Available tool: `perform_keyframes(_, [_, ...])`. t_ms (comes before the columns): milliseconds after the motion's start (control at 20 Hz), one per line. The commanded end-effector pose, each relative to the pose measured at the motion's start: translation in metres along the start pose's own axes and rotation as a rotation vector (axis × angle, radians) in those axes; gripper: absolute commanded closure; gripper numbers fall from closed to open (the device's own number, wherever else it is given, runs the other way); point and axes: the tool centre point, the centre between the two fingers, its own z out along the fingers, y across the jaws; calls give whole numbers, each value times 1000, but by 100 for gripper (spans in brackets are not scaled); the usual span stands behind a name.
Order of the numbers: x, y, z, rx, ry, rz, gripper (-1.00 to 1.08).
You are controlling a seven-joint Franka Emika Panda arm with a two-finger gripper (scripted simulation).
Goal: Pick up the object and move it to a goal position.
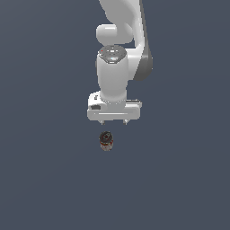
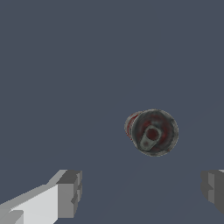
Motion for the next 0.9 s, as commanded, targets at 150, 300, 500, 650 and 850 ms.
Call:
perform_keyframes(150, [-1,0,-1,-5,-4,-5,-92])
perform_keyframes(300, [-4,1,-3,-18,-15,-20,-92])
perform_keyframes(500, [-7,1,-5,-28,-22,-37,-92])
perform_keyframes(650, [-6,1,-4,-26,-21,-32,-92])
perform_keyframes(850, [-5,3,-2,-25,-21,-4,-92])
